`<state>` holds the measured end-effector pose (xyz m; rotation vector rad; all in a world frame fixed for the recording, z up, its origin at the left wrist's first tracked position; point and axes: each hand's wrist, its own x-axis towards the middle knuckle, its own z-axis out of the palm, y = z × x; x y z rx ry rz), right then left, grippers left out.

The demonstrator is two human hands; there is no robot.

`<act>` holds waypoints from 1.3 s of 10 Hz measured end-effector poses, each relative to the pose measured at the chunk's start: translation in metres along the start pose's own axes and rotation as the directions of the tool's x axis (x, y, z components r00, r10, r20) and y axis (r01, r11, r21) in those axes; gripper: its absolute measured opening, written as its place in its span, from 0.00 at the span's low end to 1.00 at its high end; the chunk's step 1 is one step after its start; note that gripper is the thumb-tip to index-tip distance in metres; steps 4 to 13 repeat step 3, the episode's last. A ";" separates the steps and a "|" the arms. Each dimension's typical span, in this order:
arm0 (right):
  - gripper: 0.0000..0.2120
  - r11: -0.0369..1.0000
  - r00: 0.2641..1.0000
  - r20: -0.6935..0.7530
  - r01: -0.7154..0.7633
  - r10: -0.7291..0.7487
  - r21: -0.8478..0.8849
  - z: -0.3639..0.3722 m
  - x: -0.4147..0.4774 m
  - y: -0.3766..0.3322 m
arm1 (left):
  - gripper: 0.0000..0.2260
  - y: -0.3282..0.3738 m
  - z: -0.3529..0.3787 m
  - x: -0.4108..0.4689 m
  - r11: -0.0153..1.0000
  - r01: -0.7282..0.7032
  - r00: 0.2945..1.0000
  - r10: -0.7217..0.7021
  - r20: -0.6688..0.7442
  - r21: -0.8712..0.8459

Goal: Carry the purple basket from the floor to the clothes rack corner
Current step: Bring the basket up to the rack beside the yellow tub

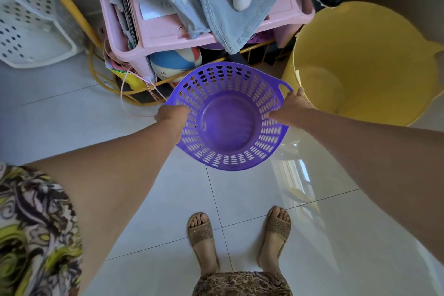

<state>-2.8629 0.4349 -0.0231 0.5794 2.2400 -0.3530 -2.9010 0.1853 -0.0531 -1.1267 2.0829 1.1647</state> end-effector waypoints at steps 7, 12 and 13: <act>0.45 0.999 0.997 -0.054 -0.052 0.053 0.014 -0.025 -0.042 0.001 | 0.26 0.031 -0.012 -0.045 0.984 -0.155 0.987 0.157 -0.023 0.084; 0.45 0.999 0.997 -0.054 -0.052 0.053 0.014 -0.025 -0.042 0.001 | 0.26 0.031 -0.012 -0.045 0.984 -0.155 0.987 0.157 -0.023 0.084; 0.45 0.999 0.997 -0.054 -0.052 0.053 0.014 -0.025 -0.042 0.001 | 0.26 0.031 -0.012 -0.045 0.984 -0.155 0.987 0.157 -0.023 0.084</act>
